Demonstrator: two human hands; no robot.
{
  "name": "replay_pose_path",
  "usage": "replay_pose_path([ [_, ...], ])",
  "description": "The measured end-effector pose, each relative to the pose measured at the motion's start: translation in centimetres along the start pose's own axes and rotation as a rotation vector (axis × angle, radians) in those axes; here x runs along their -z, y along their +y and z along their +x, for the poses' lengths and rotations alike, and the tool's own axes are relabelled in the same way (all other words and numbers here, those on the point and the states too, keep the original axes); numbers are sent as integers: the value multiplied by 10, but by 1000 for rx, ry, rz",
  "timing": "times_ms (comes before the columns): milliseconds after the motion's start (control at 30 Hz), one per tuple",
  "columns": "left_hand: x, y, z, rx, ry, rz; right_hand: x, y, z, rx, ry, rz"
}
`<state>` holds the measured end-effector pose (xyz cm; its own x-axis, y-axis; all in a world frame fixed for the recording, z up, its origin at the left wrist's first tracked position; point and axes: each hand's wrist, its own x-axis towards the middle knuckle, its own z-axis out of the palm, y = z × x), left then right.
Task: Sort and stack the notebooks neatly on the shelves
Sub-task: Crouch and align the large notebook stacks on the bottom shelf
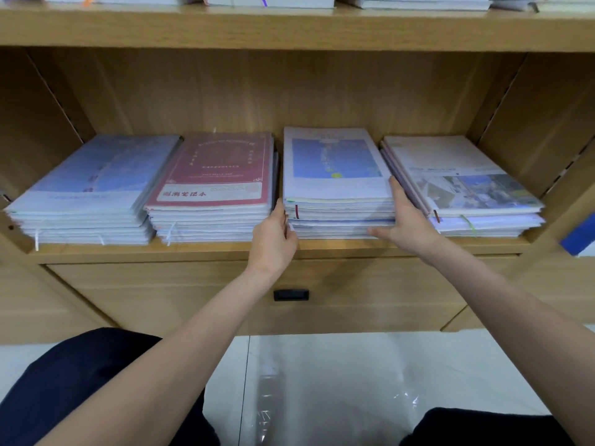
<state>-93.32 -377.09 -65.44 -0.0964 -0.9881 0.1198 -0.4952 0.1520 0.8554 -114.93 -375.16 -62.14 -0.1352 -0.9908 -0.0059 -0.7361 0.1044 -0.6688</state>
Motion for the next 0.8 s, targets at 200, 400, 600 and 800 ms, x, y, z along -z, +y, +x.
replay_pose_path([
  [200,4,6,-3,-9,-94,143,-3,-2,-2,-7,-22,-37],
  [400,8,11,0,2,-131,82,4,-5,-3,-20,44,74],
  [600,13,-3,8,9,-217,-72,15,-8,-2,10,46,-100],
  [800,17,-7,10,-3,-271,-37,13,-4,-4,-15,59,-18],
])
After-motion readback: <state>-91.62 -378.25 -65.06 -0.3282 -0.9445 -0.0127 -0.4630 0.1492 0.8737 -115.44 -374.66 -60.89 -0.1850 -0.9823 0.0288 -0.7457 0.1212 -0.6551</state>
